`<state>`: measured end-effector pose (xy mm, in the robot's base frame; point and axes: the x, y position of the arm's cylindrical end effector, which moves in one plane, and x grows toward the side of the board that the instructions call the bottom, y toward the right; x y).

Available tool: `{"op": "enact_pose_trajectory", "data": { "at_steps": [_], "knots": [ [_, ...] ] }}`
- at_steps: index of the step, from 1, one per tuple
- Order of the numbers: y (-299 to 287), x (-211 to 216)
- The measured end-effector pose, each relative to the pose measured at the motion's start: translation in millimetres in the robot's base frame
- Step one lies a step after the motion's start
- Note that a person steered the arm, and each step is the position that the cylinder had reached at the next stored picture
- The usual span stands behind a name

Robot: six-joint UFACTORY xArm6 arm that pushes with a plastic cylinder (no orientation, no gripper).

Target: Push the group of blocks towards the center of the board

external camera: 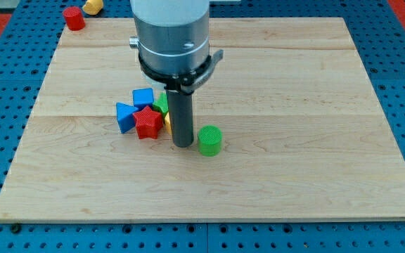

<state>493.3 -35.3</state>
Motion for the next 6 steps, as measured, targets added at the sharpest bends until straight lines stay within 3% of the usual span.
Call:
{"op": "enact_pose_trajectory", "data": {
  "at_steps": [2,3,5,6],
  "knots": [
    [32,41],
    [58,28],
    [22,-13],
    [-3,43]
  ]
}}
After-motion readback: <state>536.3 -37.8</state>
